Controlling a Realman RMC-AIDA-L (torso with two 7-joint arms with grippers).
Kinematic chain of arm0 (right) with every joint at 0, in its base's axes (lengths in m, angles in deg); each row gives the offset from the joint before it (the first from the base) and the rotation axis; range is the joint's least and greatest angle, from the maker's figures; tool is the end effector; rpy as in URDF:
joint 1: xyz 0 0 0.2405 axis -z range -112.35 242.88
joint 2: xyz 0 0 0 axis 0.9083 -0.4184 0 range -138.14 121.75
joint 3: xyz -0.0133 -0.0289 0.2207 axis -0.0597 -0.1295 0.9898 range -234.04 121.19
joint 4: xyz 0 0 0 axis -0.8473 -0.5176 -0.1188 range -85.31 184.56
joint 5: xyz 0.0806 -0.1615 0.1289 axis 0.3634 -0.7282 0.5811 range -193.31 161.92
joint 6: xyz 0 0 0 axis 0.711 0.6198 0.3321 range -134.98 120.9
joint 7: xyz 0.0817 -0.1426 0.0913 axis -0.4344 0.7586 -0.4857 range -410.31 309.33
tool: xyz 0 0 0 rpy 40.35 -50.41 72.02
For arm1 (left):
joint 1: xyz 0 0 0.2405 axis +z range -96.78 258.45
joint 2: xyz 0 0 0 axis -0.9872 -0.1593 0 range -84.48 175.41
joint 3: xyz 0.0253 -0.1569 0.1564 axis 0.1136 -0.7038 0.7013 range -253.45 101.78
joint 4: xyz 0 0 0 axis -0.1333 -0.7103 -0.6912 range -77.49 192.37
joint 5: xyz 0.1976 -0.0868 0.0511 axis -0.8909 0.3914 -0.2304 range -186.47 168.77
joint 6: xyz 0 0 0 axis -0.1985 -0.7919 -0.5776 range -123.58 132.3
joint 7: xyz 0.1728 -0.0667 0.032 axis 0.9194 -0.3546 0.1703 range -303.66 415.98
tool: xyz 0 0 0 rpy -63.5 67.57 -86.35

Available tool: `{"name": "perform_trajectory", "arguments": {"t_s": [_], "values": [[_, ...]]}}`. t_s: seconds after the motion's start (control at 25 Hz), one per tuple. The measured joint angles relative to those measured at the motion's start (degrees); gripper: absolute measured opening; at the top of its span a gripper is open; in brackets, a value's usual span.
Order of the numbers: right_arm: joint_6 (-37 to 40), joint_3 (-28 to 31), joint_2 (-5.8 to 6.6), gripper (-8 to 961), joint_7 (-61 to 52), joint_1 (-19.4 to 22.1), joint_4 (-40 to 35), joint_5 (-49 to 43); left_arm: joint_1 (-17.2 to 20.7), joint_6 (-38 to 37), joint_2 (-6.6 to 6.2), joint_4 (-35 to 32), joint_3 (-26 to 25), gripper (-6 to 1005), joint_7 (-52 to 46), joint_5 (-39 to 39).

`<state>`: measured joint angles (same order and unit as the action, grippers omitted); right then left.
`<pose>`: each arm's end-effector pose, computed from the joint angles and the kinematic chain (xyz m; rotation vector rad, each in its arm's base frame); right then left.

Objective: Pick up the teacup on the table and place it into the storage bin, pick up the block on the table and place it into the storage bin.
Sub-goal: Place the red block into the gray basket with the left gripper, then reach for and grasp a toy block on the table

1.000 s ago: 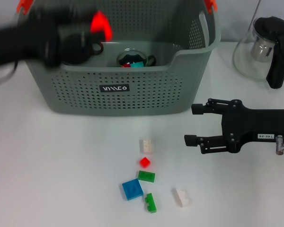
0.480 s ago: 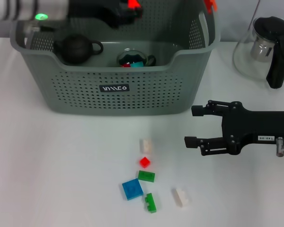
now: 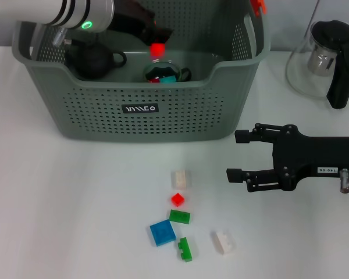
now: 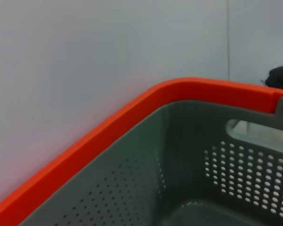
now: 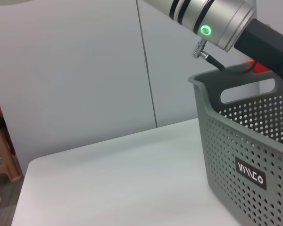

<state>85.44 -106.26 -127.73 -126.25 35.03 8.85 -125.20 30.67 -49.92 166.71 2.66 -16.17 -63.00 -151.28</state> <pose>0.1948 0.3271 -0.0354 -2.8867 0.3812 0.7205 -0.1186 0.4865 -0.0074 -2.4039 -0.4470 -0.0439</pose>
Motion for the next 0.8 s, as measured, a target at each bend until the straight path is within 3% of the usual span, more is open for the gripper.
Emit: {"name": "perform_trajectory", "arguments": {"t_s": [0.16,0.4,0.48,0.52,0.64,0.8], "values": [[0.03,0.0,0.0,911,0.0,0.0,-0.01,0.0,1.89,-0.49,0.75,-3.0,0.09,469,0.02,0.3],[0.02,0.07,0.0,911,0.06,0.0,-0.01,-0.01,8.34,-6.07,2.2,-12.46,-0.76,713,1.04,5.99],[0.02,0.24,0.0,911,0.07,0.0,-0.02,-0.01,15.9,-11.38,2.53,-17.77,-1.57,742,7.91,18.63],[0.01,0.32,-0.01,911,0.07,-0.01,-0.01,-0.01,17.92,-13.12,2.71,-18.56,-2.08,756,11.11,22.96],[0.01,0.64,0.0,911,0.08,-0.17,-0.01,-0.03,22.75,-21.26,3.41,-17.68,-5.87,784,21.43,33.83],[0.02,0.71,0.0,911,0.09,-0.24,-0.02,-0.04,24.27,-34.14,3.08,-8.91,-13.72,779,31.91,38.88]]}}
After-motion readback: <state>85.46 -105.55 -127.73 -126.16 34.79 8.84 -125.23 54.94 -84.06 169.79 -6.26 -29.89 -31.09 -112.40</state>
